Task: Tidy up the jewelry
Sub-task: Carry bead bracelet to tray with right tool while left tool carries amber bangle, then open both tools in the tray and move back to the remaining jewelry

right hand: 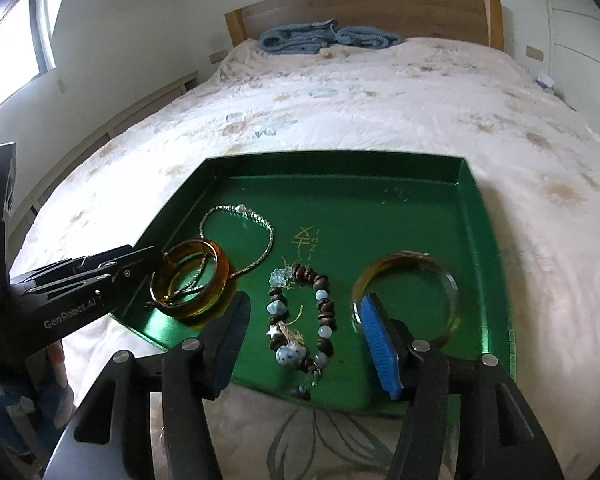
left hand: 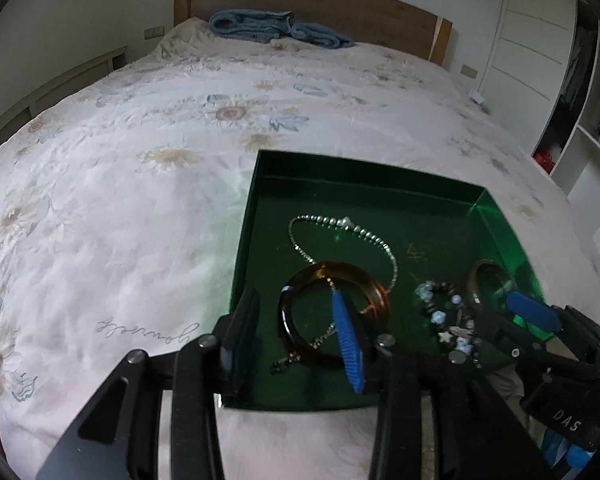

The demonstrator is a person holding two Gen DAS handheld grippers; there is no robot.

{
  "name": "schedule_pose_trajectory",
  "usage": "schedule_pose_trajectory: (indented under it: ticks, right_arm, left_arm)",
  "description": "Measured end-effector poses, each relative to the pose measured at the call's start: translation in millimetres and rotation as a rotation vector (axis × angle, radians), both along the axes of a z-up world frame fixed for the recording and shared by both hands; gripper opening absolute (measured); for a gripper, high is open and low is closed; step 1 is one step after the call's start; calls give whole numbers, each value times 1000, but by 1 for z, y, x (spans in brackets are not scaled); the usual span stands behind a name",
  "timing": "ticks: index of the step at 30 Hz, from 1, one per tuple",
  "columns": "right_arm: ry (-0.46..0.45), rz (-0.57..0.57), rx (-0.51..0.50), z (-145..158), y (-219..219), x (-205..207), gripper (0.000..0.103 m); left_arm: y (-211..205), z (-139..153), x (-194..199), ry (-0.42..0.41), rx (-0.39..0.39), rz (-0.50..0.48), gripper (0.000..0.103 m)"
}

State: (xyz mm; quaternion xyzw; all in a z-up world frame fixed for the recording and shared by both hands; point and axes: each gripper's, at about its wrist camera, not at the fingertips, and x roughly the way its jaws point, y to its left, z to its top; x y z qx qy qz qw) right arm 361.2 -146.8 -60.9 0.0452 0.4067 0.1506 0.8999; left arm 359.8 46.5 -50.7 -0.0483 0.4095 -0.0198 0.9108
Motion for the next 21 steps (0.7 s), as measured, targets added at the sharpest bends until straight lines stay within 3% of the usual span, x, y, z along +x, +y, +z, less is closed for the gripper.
schedule_pose_trajectory:
  ticks: [4, 8, 21]
  right_arm:
    - [-24, -17, -3, 17, -6, -15, 61]
    - [-55, -26, 0, 34, -12, -31, 71]
    - [-149, -47, 1, 89, -37, -113, 71]
  left_arm:
    - [4, 15, -15, -27, -12, 6, 37]
    - [10, 29, -35, -49, -32, 3, 37]
    - [13, 77, -124, -193, 21, 1, 37]
